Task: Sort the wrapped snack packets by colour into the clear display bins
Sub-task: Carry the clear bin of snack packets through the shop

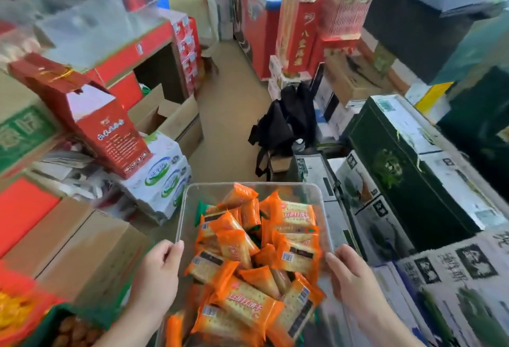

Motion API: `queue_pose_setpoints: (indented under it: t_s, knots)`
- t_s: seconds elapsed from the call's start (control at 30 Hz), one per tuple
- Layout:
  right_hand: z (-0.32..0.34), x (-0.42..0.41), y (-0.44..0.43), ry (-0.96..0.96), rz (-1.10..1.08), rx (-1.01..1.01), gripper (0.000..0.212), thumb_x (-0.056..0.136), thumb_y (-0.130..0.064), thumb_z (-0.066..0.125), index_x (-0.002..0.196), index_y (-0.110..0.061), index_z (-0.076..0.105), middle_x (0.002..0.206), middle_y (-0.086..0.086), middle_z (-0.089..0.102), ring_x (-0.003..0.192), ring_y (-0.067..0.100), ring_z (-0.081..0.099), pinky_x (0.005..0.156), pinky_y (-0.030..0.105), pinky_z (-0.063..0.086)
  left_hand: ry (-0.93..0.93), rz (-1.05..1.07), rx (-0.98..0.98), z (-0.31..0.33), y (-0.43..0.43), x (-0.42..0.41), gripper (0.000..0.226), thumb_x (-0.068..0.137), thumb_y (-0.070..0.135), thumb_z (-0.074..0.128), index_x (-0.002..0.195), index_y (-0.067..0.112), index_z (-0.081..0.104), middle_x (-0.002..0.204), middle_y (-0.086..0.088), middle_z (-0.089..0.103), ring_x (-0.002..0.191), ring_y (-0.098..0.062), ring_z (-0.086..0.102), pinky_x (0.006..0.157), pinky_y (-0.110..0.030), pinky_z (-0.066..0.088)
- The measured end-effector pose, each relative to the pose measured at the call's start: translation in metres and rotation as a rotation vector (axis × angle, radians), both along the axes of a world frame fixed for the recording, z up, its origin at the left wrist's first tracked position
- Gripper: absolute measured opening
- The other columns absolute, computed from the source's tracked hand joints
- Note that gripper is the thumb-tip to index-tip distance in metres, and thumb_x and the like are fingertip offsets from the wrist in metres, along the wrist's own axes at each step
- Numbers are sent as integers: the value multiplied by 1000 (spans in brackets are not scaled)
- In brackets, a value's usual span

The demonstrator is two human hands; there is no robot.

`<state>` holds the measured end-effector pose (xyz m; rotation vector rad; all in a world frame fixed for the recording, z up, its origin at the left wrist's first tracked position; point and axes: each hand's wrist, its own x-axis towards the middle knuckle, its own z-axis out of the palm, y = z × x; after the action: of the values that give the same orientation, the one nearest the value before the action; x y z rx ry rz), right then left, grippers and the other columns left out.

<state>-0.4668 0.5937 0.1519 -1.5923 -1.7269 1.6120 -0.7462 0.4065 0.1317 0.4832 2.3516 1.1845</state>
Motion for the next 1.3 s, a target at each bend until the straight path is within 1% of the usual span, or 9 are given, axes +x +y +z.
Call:
queue_pose_setpoints:
  t_s: [0.13,0.23,0.43,0.63,0.83,0.97,1.13,1.2,1.3]
  knots:
    - [3,-72,68,-4,-20,44,32,100,-22,58,71,-14,49,55,-5,45,50,11,42,50,29,32,1,-16,47,6,75,-73,47,97,45,53,67,11,41,53,1,34,50,-19,34,54,-35,27]
    - [20,-124,112,-12,-16,45,30,101,-25,56,80,-4,50,55,-4,45,48,11,40,45,24,30,60,-41,19,25,123,-125,43,101,30,53,65,8,45,54,-2,38,52,-19,37,53,-36,27]
    - [35,-212,191,8,-38,24,31,101,-22,55,80,-1,47,56,-3,44,48,11,40,45,25,31,59,-56,22,30,204,-212,42,102,28,51,63,15,41,53,8,34,55,-19,37,56,-37,31]
    - [13,-292,294,-5,3,-11,28,102,-24,54,81,-6,54,57,-3,53,51,11,48,50,29,35,56,-44,-24,19,295,-287,44,102,26,51,64,13,35,49,8,32,54,-19,31,56,-38,24]
    - [3,-382,429,55,65,-46,29,102,-28,53,85,-5,52,68,8,57,61,16,53,53,31,40,102,26,-67,14,410,-368,40,103,28,51,67,9,45,51,3,41,55,-24,40,55,-40,31]
    - [16,-432,512,67,137,-33,30,103,-29,52,80,-10,50,70,6,54,64,17,52,56,33,39,108,73,-72,29,476,-408,36,103,29,50,78,4,56,66,-17,53,66,-31,52,63,-41,39]
    - [12,-500,599,68,174,-33,31,102,-29,53,72,-18,54,65,1,55,61,16,52,57,34,39,77,92,-95,39,550,-465,43,103,32,48,65,13,43,48,4,38,52,-22,38,55,-38,29]
    - [6,-531,628,60,176,-42,35,102,-29,53,67,-23,52,64,1,54,61,17,50,57,35,39,81,84,-116,35,579,-495,44,103,34,47,63,16,42,47,3,40,51,-21,39,54,-38,31]
    - [-1,-584,673,36,162,-9,37,102,-26,53,65,-25,50,61,-1,49,58,16,44,56,35,34,101,90,-110,28,627,-546,44,103,33,47,66,9,41,52,0,38,52,-19,38,53,-36,28]
